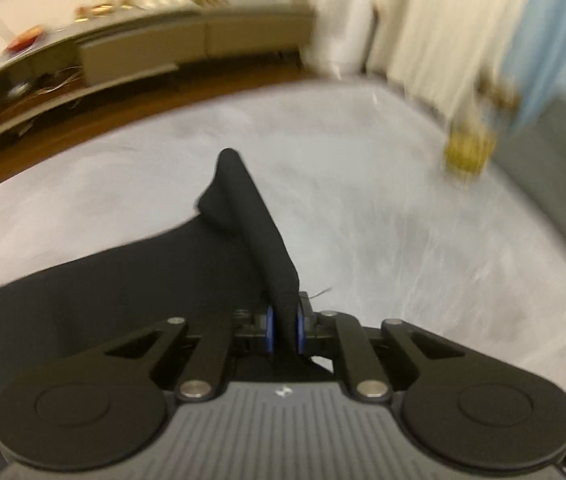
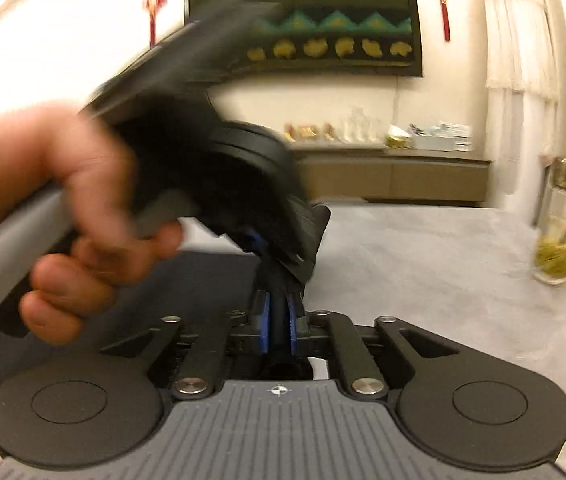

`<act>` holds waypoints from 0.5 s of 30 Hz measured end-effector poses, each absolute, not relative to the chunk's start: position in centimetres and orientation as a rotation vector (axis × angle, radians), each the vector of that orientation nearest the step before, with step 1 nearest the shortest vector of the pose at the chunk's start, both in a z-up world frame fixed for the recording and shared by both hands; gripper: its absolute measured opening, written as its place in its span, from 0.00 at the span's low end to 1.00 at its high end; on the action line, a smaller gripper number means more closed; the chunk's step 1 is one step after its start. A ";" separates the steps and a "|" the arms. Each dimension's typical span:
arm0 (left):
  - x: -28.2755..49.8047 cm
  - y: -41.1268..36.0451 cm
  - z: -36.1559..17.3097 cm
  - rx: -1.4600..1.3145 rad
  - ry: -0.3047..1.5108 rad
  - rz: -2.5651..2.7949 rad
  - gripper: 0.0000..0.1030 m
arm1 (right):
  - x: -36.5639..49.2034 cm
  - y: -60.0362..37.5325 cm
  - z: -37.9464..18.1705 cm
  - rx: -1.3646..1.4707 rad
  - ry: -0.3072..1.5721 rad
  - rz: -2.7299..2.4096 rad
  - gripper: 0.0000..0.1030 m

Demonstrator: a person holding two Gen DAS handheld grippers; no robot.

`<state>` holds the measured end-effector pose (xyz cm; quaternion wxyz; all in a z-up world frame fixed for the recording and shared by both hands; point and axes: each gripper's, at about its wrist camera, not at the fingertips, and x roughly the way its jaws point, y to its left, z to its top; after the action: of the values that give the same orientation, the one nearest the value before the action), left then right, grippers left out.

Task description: Fold clothes

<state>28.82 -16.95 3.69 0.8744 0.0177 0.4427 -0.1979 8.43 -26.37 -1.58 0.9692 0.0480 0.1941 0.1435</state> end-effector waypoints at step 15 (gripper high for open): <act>23.1 5.3 -2.2 -0.294 0.985 -0.179 0.46 | 8.7 -19.6 -3.8 0.140 0.605 0.494 0.54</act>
<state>23.10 5.35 -2.19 0.8670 -0.1406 0.4704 -0.0853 8.70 -19.65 -3.81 0.9223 0.0680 0.2946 0.2407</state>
